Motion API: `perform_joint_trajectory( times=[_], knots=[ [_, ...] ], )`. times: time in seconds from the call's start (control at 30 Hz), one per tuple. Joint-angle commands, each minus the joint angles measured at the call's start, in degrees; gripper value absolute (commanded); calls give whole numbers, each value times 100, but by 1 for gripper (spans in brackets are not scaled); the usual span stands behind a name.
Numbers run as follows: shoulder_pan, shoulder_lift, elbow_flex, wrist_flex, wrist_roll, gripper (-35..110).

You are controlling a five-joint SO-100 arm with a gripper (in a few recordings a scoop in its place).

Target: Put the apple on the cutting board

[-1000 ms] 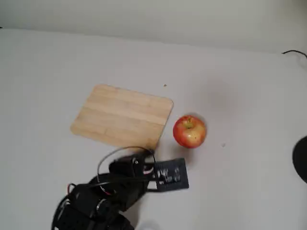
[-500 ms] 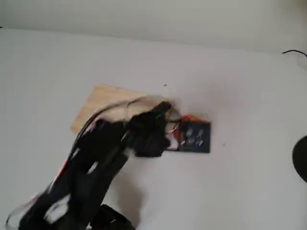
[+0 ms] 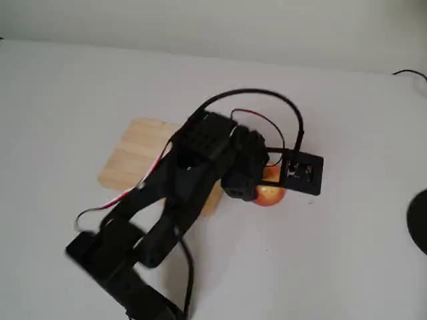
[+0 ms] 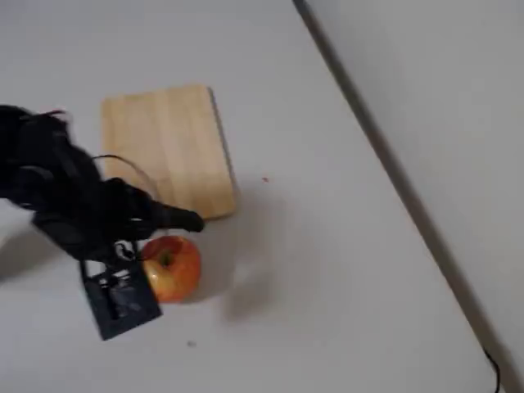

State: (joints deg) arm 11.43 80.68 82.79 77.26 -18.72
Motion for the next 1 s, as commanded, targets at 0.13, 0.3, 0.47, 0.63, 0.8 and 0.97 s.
perform_joint_trajectory(
  times=[0.13, 0.3, 0.47, 0.63, 0.8, 0.97],
  knots=[
    [176, -976, -1652, 1160, -281, 50],
    [229, -1521, -2145, 1415, -422, 50],
    [229, -1890, -2276, 1362, -466, 50],
    [255, -2241, -2602, 1371, -492, 49],
    [316, -2602, -2804, 1362, -554, 48],
    [378, -2848, -2804, 1327, -598, 31]
  ],
)
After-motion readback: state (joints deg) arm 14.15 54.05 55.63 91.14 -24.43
